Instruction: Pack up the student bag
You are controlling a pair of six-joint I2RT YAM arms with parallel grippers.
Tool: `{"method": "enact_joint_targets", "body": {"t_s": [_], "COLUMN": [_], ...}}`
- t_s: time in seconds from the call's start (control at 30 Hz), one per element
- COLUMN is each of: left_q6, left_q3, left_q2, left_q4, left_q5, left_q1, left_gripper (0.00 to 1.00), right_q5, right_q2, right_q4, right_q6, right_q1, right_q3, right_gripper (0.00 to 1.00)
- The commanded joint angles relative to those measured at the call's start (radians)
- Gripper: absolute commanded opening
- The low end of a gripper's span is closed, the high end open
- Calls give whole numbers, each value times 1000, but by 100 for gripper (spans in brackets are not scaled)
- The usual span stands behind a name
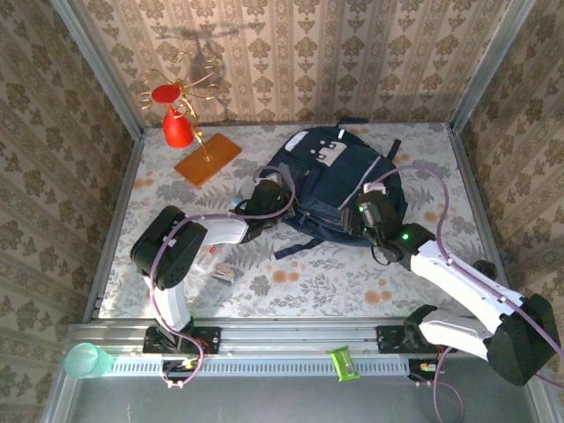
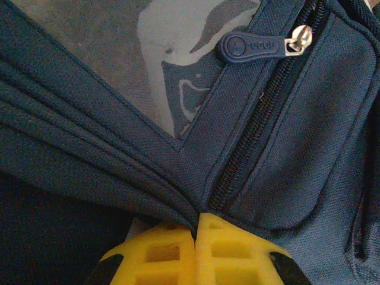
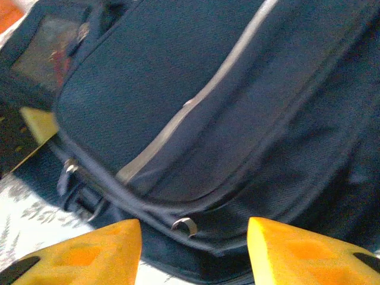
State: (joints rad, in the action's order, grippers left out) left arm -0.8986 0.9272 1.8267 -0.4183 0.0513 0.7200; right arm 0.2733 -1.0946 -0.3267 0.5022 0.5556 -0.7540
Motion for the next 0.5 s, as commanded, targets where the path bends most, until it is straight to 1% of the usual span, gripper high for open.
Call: {"method": "enact_joint_targets", "body": {"t_s": [0.0,0.1,0.17,0.2,0.3,0.47], "left_q6": [9,9,10,11,17,21], "left_q3": [-28,-32,-31,-31,-34,-40], "left_q2": [-31,-41,-47,-50,-58,-66], "left_q4": [19,19,22,24,32,32], "left_q5": [22,23,27,31,32,35], "left_q1": [23,23,23,23,23,24], "left_gripper": [0,0,0,0,0,0], "right_q5": [-123,-161,-169,-179,-170,-116], "right_q2": [-72,-207,-286,-335,-418,-520], "right_q4": [158,242,277,301,354,368], "right_q6": [105,150,171,182,203,211], "right_q1": [69,147,170,173,176,176], "right_q3": [9,-37,-66,-78,-100,-158], "right_gripper": [46,39,37,36,34,33]}}
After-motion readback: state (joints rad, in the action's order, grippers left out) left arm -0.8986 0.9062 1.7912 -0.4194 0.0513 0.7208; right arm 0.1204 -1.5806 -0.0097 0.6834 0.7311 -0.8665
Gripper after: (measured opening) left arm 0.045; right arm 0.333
